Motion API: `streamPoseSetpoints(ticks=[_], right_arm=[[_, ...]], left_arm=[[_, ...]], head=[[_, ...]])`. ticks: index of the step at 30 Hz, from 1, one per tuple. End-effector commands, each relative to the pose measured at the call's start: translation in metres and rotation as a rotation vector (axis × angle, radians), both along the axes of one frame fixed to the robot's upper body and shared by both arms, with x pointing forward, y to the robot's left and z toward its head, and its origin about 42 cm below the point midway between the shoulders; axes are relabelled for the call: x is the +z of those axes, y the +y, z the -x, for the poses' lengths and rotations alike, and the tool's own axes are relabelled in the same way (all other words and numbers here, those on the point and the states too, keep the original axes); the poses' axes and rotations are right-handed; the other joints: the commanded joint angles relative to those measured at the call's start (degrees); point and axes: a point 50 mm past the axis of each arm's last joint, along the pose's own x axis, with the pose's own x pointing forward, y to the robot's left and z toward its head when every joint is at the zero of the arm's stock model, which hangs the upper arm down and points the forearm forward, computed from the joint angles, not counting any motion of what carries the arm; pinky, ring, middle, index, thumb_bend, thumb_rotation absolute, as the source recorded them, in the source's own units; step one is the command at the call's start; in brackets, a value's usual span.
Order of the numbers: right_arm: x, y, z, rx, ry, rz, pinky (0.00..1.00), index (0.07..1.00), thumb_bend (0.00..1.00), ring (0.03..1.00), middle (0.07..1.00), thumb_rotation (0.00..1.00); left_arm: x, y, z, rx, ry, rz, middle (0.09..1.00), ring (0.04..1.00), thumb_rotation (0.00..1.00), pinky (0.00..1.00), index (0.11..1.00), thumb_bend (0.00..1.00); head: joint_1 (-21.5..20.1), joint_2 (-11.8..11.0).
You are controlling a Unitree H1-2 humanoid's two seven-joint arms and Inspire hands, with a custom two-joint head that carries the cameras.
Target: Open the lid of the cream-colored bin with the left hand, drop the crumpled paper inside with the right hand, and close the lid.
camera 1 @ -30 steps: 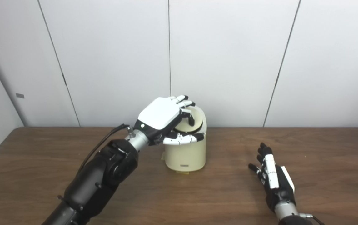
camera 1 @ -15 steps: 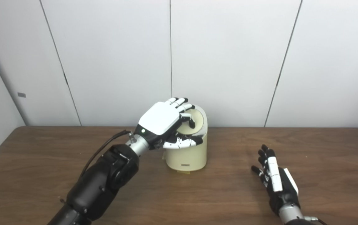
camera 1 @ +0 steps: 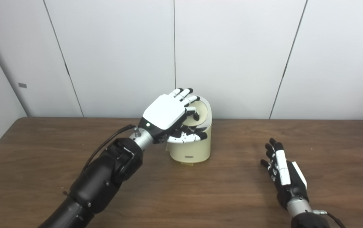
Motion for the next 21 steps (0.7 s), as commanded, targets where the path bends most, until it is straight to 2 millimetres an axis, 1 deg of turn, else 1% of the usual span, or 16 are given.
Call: streamPoseSetpoints(ticks=[1, 4, 7, 8, 9, 10, 11, 12, 14, 15, 16, 17, 18, 20, 21], right_arm=[[0.027, -0.003, -0.011, 0.012, -0.086, 0.008, 1.00, 1.000, 0.69, 1.000, 0.985, 1.00], [0.032, -0.004, -0.015, 0.019, -0.097, -0.002, 1.00, 1.000, 0.68, 1.000, 0.983, 1.00], [0.035, -0.005, -0.020, 0.028, -0.103, 0.004, 1.00, 1.000, 0.68, 1.000, 0.993, 1.00], [0.036, -0.005, -0.021, 0.030, -0.106, 0.007, 1.00, 1.000, 0.67, 1.000, 0.994, 1.00], [0.037, -0.006, -0.021, 0.031, -0.108, 0.010, 1.00, 1.000, 0.67, 1.000, 0.994, 1.00], [0.037, -0.006, -0.022, 0.032, -0.110, 0.011, 1.00, 1.000, 0.67, 1.000, 0.992, 1.00], [0.037, -0.006, -0.022, 0.034, -0.112, 0.011, 1.00, 1.000, 0.67, 1.000, 0.992, 1.00], [0.037, -0.006, -0.021, 0.035, -0.113, 0.009, 1.00, 1.000, 0.67, 1.000, 0.987, 1.00], [0.038, -0.006, -0.021, 0.035, -0.113, 0.006, 1.00, 1.000, 0.67, 1.000, 0.983, 1.00], [0.038, -0.006, -0.020, 0.034, -0.115, 0.007, 1.00, 1.000, 0.66, 1.000, 0.979, 1.00], [0.037, -0.006, -0.019, 0.034, -0.121, 0.001, 1.00, 1.000, 0.66, 0.999, 0.977, 1.00], [0.037, -0.007, -0.018, 0.034, -0.126, -0.003, 1.00, 1.000, 0.65, 1.000, 0.981, 1.00], [0.037, -0.008, -0.018, 0.036, -0.130, -0.004, 1.00, 1.000, 0.64, 1.000, 0.983, 1.00], [0.036, -0.010, -0.018, 0.037, -0.135, -0.011, 0.98, 1.000, 0.65, 1.000, 0.985, 1.00], [0.037, -0.010, -0.018, 0.035, -0.137, -0.018, 0.98, 1.000, 0.65, 1.000, 0.985, 1.00]], left_arm=[[-0.007, 0.007, -0.002, 0.050, 0.038, -0.070, 0.936, 0.994, 0.99, 0.99, 0.695, 0.57], [-0.011, 0.003, 0.000, 0.041, 0.062, -0.069, 0.936, 0.986, 0.99, 0.98, 0.695, 0.58], [-0.010, 0.001, 0.004, 0.031, 0.076, -0.019, 0.923, 0.968, 1.00, 0.96, 0.688, 0.59], [-0.006, 0.000, 0.005, 0.033, 0.099, 0.044, 0.916, 0.961, 1.00, 0.93, 0.691, 0.57], [-0.002, 0.000, 0.007, 0.029, 0.136, 0.142, 0.914, 0.959, 1.00, 0.92, 0.691, 0.57], [0.001, 0.001, 0.009, 0.026, 0.162, 0.211, 0.894, 0.939, 1.00, 0.89, 0.691, 0.55], [0.007, 0.001, 0.011, 0.029, 0.216, 0.352, 0.888, 0.932, 1.00, 0.88, 0.691, 0.54], [0.011, 0.002, 0.013, 0.032, 0.265, 0.469, 0.870, 0.902, 1.00, 0.82, 0.711, 0.54], [0.016, 0.004, 0.016, 0.037, 0.332, 0.634, 0.860, 0.888, 1.00, 0.80, 0.733, 0.55], [0.020, 0.005, 0.018, 0.043, 0.360, 0.726, 0.845, 0.872, 0.98, 0.79, 0.744, 0.54], [0.023, 0.008, 0.021, 0.047, 0.390, 0.835, 0.839, 0.863, 0.96, 0.79, 0.756, 0.51], [0.024, 0.010, 0.023, 0.049, 0.411, 0.907, 0.842, 0.862, 0.95, 0.81, 0.777, 0.48], [0.025, 0.012, 0.026, 0.054, 0.424, 0.954, 0.844, 0.861, 0.94, 0.82, 0.790, 0.47], [0.026, 0.017, 0.032, 0.063, 0.435, 1.011, 0.858, 0.870, 0.99, 0.85, 0.837, 0.45], [0.025, 0.020, 0.035, 0.072, 0.442, 1.037, 0.862, 0.871, 0.99, 0.84, 0.848, 0.45]], head=[[0.0, 0.2], [0.0, 0.4], [0.1, 0.5], [0.4, 0.4], [0.4, 0.4], [0.4, 0.5], [0.4, 0.5], [0.3, 0.3], [0.3, 0.3], [0.3, 0.3], [0.2, 0.3], [0.3, 0.3], [0.3, 0.3], [0.3, 0.3], [0.3, 0.3]])
